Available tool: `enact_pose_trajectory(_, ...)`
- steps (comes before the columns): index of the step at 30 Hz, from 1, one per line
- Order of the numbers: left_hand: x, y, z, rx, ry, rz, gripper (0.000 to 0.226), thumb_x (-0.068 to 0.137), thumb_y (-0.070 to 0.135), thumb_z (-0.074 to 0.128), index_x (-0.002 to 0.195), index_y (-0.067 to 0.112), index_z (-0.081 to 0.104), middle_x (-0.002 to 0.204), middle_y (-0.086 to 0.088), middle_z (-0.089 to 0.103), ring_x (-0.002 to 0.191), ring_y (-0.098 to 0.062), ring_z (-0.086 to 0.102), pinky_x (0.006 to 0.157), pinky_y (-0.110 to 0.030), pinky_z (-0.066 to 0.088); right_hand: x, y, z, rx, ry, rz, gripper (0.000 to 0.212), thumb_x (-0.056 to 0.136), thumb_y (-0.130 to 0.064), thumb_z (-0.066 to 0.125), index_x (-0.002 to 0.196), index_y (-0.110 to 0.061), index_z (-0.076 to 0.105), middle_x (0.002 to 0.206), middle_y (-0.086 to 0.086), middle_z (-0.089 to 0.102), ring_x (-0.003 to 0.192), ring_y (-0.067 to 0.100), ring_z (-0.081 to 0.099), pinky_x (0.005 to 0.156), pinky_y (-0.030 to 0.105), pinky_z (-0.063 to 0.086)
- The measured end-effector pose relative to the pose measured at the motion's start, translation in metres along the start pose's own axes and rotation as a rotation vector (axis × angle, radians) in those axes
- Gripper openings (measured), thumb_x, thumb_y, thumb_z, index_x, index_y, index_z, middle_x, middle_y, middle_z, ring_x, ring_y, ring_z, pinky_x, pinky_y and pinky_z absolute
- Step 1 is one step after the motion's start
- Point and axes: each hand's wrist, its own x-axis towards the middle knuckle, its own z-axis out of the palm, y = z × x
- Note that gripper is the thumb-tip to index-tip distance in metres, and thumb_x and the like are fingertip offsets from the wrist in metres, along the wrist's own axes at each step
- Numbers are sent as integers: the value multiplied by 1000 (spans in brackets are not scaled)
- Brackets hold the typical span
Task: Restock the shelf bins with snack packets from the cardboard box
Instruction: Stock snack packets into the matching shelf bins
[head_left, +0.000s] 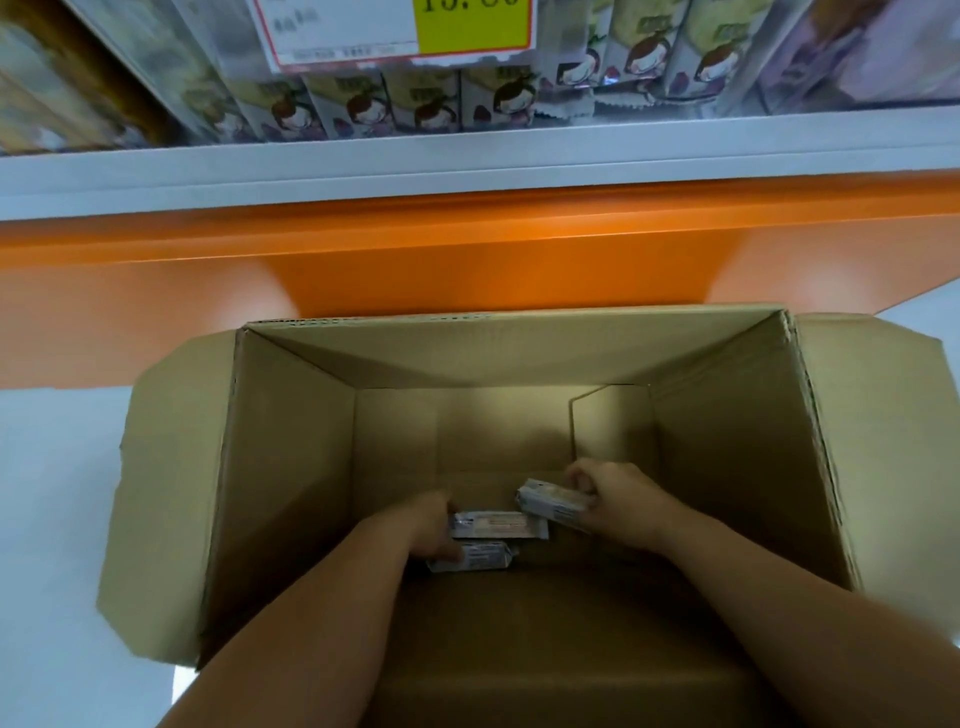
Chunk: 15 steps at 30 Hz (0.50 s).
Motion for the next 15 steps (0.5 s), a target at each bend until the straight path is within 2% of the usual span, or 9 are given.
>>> enact_pose_trajectory(4,0,0,0,-64,-43,9,64,84,22,71,138,22,36,138,-5,46,118,-22,51,97,-35,46,-1,5,5,38,-54,-14,52,85,-18,67,133,-20,45,134,2,49,119,15,49,89,21,42)
enact_pose_trajectory(10,0,0,2,-216,-113,-12,79,83,25,72,146,26,25,144,-5,39,119,-22,49,94,-33,49,1,4,6,143,-144,-38,50,84,-16,68,128,-24,46,134,2,46,117,15,46,89,24,42)
enact_pose_trajectory(13,2,1,6,-211,-92,5,76,84,28,71,146,25,27,144,-4,40,121,-21,48,100,-33,43,3,5,9,180,-177,-37,52,84,-14,68,130,-24,45,136,1,45,125,18,43,92,25,41)
enact_pose_trajectory(15,4,1,9,-278,-52,34,68,86,24,69,143,25,31,139,-5,45,119,-20,51,99,-32,45,4,6,12,199,-174,-37,50,83,-11,68,127,-25,46,133,0,46,125,17,43,93,25,42)
